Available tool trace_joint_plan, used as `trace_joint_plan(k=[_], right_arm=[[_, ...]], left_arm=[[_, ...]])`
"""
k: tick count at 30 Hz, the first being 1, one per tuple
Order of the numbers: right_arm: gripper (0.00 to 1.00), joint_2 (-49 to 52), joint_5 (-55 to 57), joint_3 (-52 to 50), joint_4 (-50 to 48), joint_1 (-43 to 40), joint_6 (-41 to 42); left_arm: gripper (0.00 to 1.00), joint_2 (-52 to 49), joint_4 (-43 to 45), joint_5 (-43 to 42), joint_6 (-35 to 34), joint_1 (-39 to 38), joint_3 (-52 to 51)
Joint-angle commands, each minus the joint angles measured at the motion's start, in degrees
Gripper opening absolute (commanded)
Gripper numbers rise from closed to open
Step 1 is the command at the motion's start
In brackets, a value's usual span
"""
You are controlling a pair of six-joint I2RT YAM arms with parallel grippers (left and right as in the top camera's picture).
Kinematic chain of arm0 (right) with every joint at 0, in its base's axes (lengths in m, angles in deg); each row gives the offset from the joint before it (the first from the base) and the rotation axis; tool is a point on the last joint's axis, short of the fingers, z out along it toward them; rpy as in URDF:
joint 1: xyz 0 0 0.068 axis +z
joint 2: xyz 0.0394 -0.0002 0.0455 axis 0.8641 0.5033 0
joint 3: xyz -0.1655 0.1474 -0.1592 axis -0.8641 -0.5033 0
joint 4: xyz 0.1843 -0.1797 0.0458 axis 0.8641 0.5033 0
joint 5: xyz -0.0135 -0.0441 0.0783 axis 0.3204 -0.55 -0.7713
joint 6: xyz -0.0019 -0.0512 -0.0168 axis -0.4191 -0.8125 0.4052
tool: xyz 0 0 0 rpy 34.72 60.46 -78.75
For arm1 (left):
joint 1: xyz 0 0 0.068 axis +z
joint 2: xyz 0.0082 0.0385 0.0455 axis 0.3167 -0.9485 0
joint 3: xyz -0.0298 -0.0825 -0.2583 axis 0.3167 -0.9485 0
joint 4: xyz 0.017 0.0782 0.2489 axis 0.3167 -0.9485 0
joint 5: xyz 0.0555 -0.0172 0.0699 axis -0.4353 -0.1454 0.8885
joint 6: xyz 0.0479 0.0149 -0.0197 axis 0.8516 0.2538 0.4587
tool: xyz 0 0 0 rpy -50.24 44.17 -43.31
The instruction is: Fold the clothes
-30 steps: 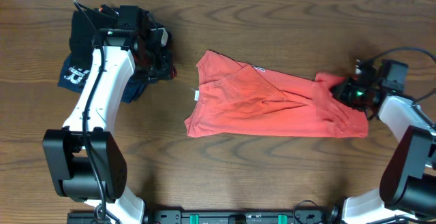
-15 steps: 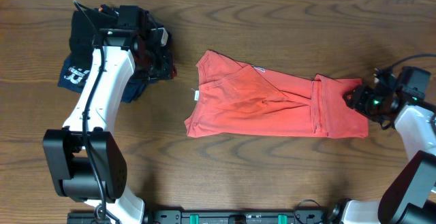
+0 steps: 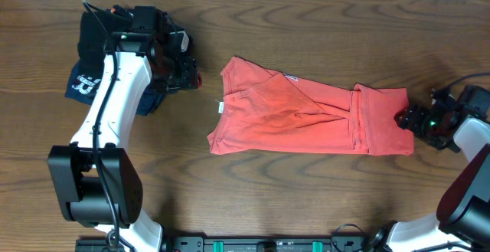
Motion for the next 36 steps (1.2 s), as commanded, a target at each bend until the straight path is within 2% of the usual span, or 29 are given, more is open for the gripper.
trace_joint_plan(k=[1,3,6,9,12,15,16,22,30,36], right_arm=[[0.66,2.9,-6.8,0.3,-0.6,-0.5,-4.2],[0.63,3.7,-8.6,0.3,-0.7,-0.5,-4.7],[0.45,4.1,-8.8,0.3,0.3,-0.5,-4.7],[0.35,4.0,-10.6,0.3,1.3,-0.3,-4.7],[0.36,4.0,-10.0,0.3,2.7,-0.1,-4.7],[0.56,3.9,-7.5,0.4,3.0,-0.5,-3.3],[0.57,3.7,-7.1,0.4,3.0,-0.8,-2.4],[0.59,2.4,-9.9,0.4,2.8,-3.7,-1.2],[0.59,2.4,-8.7,0.3,4.1,-2.7,-1.2],[0.57,2.4,-13.2,-0.1,4.2,-1.3,-6.7]], left_arm=[[0.72,0.9,-0.5,-0.7,0.4,-0.2,1.2],[0.74,0.9,-0.8,-0.7,0.4,-0.2,1.2],[0.74,0.9,-1.3,-0.7,0.4,-0.2,1.2],[0.75,0.9,-1.6,-0.7,0.4,-0.2,1.1],[0.76,0.8,-1.6,-0.7,0.7,-0.2,1.1],[0.76,0.8,-2.1,-0.5,1.3,-0.2,0.5],[0.76,0.7,-2.4,-0.4,1.3,-0.2,0.2],[0.76,0.2,-2.2,-0.3,1.3,-0.2,-3.9],[0.76,0.2,-0.3,-0.3,1.2,-0.2,-8.3],[0.76,0.2,0.9,-0.3,1.2,-0.2,-8.6]])
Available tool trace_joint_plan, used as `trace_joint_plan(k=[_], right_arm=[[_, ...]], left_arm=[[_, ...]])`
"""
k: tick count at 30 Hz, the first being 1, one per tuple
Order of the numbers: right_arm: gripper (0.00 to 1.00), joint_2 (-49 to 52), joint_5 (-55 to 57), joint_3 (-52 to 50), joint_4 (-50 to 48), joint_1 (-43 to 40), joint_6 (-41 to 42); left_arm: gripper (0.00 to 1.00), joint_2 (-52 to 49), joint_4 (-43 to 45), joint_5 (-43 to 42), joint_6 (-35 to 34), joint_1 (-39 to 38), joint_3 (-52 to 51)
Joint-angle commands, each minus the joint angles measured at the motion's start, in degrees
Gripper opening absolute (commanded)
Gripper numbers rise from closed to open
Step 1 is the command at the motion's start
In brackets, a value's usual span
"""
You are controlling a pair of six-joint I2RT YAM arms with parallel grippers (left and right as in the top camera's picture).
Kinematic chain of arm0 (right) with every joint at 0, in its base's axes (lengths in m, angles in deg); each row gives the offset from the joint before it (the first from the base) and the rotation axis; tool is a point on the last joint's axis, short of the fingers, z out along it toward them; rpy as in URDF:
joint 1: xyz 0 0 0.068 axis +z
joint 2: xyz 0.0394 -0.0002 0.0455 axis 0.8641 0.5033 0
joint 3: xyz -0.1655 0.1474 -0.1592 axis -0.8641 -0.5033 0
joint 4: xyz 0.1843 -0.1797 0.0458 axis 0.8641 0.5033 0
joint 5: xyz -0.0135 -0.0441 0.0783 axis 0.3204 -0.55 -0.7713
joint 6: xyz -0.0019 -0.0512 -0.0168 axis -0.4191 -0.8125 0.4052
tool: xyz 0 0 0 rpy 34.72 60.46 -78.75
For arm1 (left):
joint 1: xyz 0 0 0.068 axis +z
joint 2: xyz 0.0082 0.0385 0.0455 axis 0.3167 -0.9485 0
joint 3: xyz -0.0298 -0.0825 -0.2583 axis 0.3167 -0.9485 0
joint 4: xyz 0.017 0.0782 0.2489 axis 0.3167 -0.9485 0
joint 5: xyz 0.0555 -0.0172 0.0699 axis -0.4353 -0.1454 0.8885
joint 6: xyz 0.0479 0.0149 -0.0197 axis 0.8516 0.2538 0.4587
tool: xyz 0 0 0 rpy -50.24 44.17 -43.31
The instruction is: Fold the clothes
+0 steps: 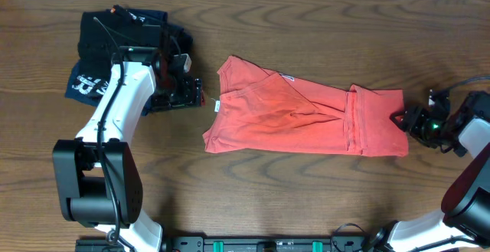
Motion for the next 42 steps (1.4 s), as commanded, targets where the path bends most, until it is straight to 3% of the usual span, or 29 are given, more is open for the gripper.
trace_joint_plan(k=[1,4,6,7,10,18,23,29,42], right_arm=[[0.54,0.1,-2.4,-1.0,0.9,1.4,-4.1],[0.38,0.1,-2.0,-1.0,1.6,1.6,-4.1],[0.04,0.1,-1.9,-1.0,1.8,1.6,-4.0],[0.01,0.0,-1.7,-0.9,1.9,1.4,-2.9],[0.01,-1.1,1.3,0.0,3.5,-0.2,2.3],[0.01,-11.8,4.5,5.5,11.8,0.2,2.6],[0.01,-16.8,13.5,5.8,13.7,8.2,3.5],[0.01,-16.0,21.7,5.7,15.3,21.0,6.2],[0.03,-13.6,26.4,5.7,10.1,36.4,12.9]], left_arm=[[0.76,0.2,0.6,-0.4,1.1,-0.2,-0.3],[0.76,0.2,0.8,-0.4,1.1,-0.2,-0.3],[0.76,0.2,0.8,-0.4,1.1,-0.2,-0.3],[0.76,0.2,0.8,-0.4,1.1,-0.2,-0.3],[0.76,0.2,0.8,-0.4,1.1,-0.2,-0.3],[0.76,0.2,1.0,-0.4,1.1,-0.2,-0.3],[0.76,0.2,1.2,-0.4,1.1,-0.2,-0.3],[0.76,0.2,1.2,-0.4,1.1,-0.2,-0.3],[0.76,0.2,1.2,-0.4,1.1,-0.2,-0.3]])
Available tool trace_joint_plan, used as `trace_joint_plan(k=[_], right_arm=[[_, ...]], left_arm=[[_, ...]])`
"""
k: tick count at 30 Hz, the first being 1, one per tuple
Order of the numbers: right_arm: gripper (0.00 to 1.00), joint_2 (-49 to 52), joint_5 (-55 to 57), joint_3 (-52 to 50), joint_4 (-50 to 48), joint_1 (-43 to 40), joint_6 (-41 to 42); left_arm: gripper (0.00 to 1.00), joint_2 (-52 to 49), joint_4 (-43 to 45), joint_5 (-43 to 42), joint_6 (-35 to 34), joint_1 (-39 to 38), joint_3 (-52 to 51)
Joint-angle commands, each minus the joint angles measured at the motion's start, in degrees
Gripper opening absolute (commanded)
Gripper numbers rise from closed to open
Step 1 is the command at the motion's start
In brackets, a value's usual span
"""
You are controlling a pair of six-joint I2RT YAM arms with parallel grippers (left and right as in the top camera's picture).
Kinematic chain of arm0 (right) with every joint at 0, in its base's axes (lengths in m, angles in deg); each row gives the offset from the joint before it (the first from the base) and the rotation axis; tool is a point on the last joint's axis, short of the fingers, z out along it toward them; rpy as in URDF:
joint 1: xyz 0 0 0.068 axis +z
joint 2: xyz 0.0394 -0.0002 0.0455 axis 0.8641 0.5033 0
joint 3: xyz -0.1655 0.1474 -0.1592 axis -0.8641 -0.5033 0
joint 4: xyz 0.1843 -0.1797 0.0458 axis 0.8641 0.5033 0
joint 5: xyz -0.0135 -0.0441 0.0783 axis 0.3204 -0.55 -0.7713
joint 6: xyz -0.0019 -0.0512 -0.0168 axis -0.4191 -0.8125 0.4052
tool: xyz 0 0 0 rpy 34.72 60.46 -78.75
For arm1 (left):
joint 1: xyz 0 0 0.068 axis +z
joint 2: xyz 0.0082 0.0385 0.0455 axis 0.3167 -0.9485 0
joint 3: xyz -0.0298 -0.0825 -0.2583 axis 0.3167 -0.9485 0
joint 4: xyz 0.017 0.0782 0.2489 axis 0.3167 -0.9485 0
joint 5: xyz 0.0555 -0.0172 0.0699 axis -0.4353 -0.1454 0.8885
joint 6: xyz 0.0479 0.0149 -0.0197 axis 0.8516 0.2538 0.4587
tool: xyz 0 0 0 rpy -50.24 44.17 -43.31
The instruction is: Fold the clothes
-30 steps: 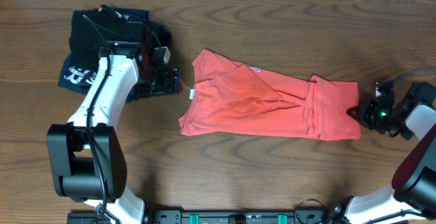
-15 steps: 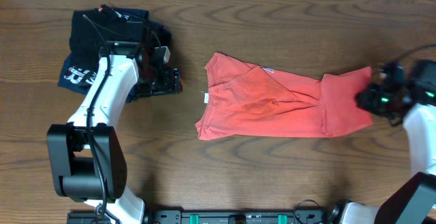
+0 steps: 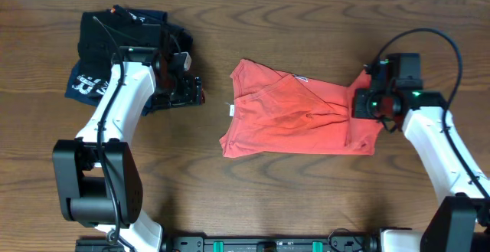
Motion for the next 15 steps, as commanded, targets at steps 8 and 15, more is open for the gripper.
trace_joint_plan(k=[8,15], right_arm=[[0.35,2.9,-0.2,0.2,-2.0,7.1,3.0],[0.49,2.9,-2.8,0.3,-5.4,7.5,2.9]], left_arm=[[0.76,0.2,0.1,-0.4,1.1,-0.2,-0.3],[0.76,0.2,0.0,-0.4,1.1,-0.2,-0.3]])
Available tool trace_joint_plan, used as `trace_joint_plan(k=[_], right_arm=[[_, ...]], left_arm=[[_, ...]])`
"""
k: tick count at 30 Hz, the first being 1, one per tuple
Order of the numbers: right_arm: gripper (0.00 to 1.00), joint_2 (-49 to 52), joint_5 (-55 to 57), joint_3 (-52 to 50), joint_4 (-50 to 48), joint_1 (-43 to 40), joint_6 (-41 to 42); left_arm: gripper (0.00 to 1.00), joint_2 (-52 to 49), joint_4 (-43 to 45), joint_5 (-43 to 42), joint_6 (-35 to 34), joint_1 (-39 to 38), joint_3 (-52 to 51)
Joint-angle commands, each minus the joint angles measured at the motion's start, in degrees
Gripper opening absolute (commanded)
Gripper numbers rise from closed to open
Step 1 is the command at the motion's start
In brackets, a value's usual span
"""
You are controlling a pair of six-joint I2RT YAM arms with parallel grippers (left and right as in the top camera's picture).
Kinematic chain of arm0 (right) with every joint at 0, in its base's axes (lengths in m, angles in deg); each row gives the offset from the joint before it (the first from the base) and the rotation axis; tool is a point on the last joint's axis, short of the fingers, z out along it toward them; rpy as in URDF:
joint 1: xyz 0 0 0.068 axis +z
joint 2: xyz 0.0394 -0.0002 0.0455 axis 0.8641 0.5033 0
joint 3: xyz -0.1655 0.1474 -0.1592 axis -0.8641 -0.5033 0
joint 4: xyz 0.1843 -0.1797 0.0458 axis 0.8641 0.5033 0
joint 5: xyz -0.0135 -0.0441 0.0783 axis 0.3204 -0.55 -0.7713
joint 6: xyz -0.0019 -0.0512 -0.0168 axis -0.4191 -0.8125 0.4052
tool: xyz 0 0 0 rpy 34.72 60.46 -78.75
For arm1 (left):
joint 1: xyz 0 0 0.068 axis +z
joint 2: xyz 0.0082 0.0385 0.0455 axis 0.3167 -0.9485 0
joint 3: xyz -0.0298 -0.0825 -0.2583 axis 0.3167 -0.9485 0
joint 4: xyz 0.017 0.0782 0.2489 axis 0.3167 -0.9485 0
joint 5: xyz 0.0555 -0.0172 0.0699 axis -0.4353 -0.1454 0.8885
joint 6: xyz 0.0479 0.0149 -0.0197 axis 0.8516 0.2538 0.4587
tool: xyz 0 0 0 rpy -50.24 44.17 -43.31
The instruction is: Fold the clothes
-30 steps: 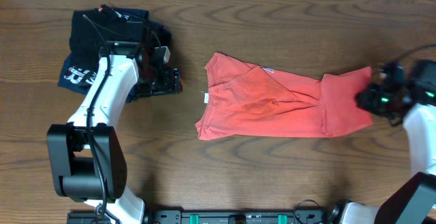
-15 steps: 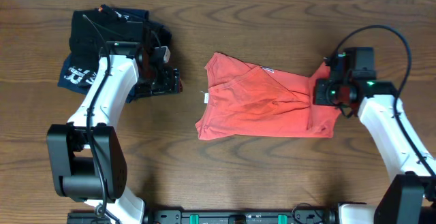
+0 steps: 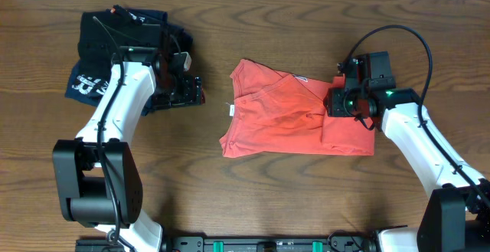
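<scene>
An orange-red shirt [image 3: 283, 118] lies in the middle of the table, its right end folded back over itself. My right gripper [image 3: 334, 101] sits over that folded right part, apparently shut on the shirt's edge, though its fingers are hard to make out. Beside the dark clothes at the left rests my left gripper [image 3: 197, 93], well clear of the shirt; whether it is open or shut does not show.
A pile of dark navy clothes [image 3: 103, 57] with white lettering lies at the back left, partly under the left arm. The wooden table [image 3: 268, 198] runs on in front of the shirt. A black cable loops above the right arm.
My right gripper has moved further left over the shirt, carrying the right edge with it, so the fold is wider. The left arm has not moved.
The shirt first lay stretched out with my right gripper at its far right end and my left gripper near the dark pile. Then the shirt was slightly shifted left. Then the right gripper had lifted the right end inward, and now it is further left.
</scene>
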Motion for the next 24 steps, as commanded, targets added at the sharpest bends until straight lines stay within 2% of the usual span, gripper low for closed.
trace_joint_plan(k=[1,5,8,10,15,20,24], right_arm=[[0.48,0.3,-1.2,0.3,-0.5,-0.7,0.4],[0.42,-0.6,-1.2,0.3,-0.2,-3.4,1.6],[0.16,-0.6,-1.2,0.3,-2.6,-6.0,7.4],[0.06,-0.2,-1.2,0.2,-5.4,-6.7,9.9],[0.01,5.0,0.0,0.2,-11.3,-5.8,10.8],[0.01,15.0,0.3,0.2,-10.4,-3.7,18.3],[0.01,19.6,-2.1,0.2,-10.1,-1.0,19.8]], left_arm=[[0.76,0.2,0.0,-0.4,1.1,-0.2,-0.3],[0.76,0.2,0.0,-0.4,1.1,-0.2,-0.3],[0.76,0.2,0.1,-0.4,1.1,-0.2,-0.3],[0.76,0.2,0.2,-0.4,1.1,-0.2,-0.3],[0.76,0.2,0.2,-0.4,1.1,-0.2,-0.3],[0.76,0.2,-0.4,-0.4,1.1,-0.2,-0.3],[0.77,0.2,-1.1,-1.1,1.1,-0.2,-0.3]])
